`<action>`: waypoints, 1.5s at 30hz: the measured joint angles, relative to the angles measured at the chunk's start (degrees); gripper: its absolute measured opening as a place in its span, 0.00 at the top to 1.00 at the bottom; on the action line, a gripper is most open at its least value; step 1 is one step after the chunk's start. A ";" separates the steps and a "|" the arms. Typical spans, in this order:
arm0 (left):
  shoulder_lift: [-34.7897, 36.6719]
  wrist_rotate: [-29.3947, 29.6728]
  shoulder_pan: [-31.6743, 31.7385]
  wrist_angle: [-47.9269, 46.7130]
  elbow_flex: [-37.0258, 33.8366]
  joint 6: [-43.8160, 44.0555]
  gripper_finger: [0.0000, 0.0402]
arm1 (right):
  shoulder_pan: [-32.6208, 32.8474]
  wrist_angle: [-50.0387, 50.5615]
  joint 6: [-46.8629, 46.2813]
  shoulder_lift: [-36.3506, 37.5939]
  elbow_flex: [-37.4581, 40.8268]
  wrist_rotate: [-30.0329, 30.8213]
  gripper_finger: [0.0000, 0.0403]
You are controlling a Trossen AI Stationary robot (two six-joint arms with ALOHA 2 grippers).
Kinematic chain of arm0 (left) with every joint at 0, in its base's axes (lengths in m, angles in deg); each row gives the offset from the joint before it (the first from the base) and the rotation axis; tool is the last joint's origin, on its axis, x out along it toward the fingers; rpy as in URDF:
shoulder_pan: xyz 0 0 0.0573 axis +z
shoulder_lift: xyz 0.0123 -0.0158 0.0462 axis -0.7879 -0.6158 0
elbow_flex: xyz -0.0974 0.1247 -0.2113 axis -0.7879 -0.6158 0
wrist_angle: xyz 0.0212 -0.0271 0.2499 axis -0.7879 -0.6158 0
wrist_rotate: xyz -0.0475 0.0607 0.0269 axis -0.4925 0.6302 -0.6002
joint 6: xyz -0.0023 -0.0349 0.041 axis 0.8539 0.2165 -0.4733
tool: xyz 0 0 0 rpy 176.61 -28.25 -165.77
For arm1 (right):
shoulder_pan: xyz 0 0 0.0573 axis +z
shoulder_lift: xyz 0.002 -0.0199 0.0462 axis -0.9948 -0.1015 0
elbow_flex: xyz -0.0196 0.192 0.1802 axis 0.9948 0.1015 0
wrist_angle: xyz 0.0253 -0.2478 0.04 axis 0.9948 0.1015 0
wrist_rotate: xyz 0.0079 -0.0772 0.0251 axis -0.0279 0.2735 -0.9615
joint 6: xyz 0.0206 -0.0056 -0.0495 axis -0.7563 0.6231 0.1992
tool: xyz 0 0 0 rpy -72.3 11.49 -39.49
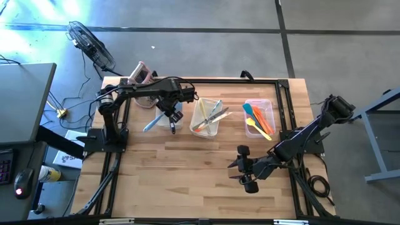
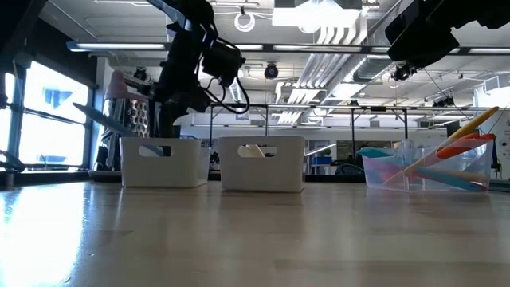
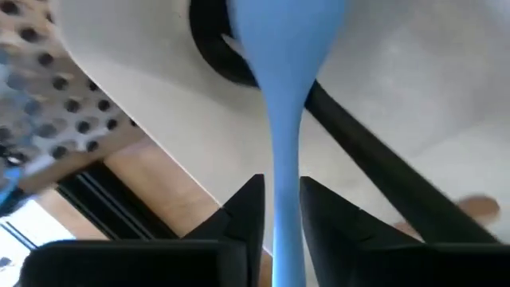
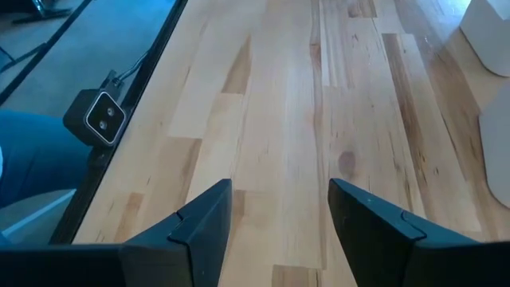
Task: Pick & Place Kitchen Items
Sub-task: Put the blue serving spoon into the left white bin, then return to Home Position
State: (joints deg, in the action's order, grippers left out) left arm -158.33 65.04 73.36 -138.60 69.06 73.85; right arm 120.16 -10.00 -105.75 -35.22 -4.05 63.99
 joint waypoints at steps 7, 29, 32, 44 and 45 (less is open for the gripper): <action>0.00 2.81 0.00 0.77 0.00 0.35 0.65 | 0.00 0.27 0.02 0.02 0.00 0.00 0.50; 2.39 -0.26 -10.39 -9.79 22.88 -2.01 0.50 | -0.46 1.29 3.73 0.47 0.00 0.59 0.51; 4.67 -0.51 -16.31 -10.11 22.07 -2.58 0.53 | -0.04 2.35 5.03 0.80 0.00 0.09 0.57; 23.31 8.36 -36.15 -9.85 5.92 2.29 0.78 | -0.57 20.99 7.54 13.45 0.02 -2.40 0.98; 25.36 8.38 -37.25 -10.04 3.55 3.69 0.82 | -0.54 22.41 8.48 14.71 0.00 -2.89 0.99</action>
State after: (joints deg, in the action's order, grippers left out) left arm -132.98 73.41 36.10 -148.64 72.61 77.54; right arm 119.62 12.41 -97.27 -20.51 -4.05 61.10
